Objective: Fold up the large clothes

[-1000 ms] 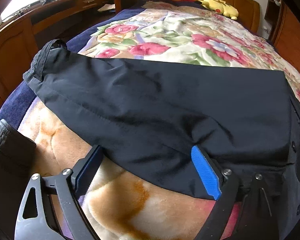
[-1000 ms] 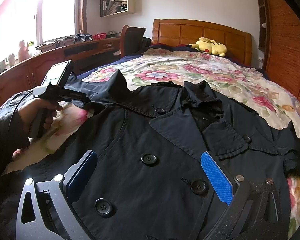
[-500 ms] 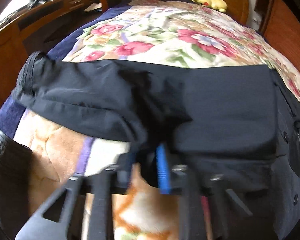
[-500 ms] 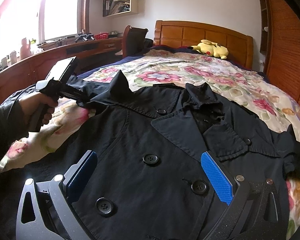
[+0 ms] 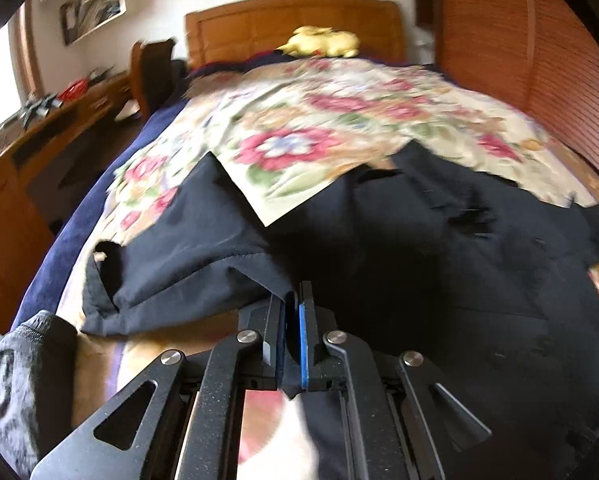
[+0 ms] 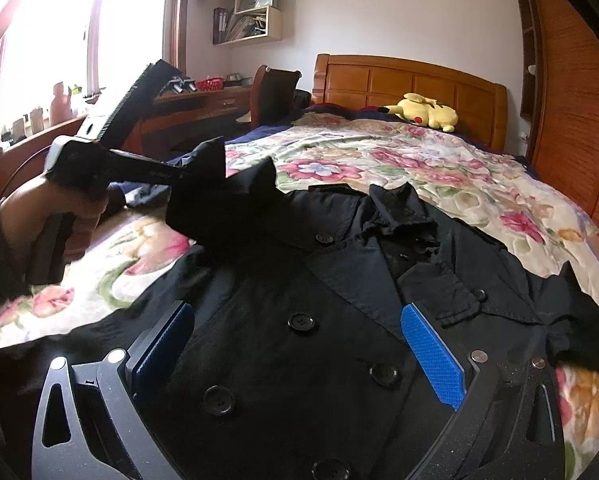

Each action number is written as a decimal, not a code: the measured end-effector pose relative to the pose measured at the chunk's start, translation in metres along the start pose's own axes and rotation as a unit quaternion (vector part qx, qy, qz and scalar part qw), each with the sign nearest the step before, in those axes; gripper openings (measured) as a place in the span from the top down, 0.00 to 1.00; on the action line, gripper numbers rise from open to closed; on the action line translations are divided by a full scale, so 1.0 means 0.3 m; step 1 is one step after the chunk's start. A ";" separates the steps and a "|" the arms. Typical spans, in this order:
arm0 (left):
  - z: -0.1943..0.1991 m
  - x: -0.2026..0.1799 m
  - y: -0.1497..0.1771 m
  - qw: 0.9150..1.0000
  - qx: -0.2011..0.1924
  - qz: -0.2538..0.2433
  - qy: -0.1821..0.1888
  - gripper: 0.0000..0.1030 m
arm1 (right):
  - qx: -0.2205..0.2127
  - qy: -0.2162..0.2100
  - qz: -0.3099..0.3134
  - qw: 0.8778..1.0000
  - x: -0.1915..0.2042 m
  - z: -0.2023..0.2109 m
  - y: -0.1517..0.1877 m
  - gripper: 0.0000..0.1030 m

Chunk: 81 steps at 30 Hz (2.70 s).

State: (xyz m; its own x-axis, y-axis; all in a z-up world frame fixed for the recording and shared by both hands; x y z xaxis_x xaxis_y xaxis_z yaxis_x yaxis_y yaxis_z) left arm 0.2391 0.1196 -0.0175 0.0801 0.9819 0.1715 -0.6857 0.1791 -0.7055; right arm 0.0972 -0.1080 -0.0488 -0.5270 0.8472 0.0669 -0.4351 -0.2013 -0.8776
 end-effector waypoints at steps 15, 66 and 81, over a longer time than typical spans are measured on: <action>0.174 -0.157 0.125 0.999 -0.009 -0.042 0.029 0.67 | -0.003 -0.005 0.001 1.000 -0.060 -0.018 0.001 0.16; -0.020 0.106 0.107 0.996 0.009 -0.029 -0.079 0.97 | 0.012 -0.027 0.001 1.000 -0.044 -0.024 0.011 0.16; 0.168 -0.275 0.035 0.996 -0.060 -0.060 0.039 0.97 | -0.025 0.013 -0.019 0.999 -0.127 0.064 0.007 0.16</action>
State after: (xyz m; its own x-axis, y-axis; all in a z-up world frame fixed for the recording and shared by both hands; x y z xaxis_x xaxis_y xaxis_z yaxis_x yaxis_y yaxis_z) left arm 0.1888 0.0373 -0.0045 0.2156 0.9539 0.2086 -0.5775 0.2969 -0.7605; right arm 0.1022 -0.1502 -0.0441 -0.4916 0.8663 0.0888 -0.4172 -0.1449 -0.8972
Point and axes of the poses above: each gripper's, at about its wrist camera, not at the fingertips, and z roughly against the way its jaws point, x to its left, y to its underside, the point moved 4 cm from there along -z, roughly the way its jaws point, and after that the axes turned 9 degrees about -z, right-handed, at the moved point
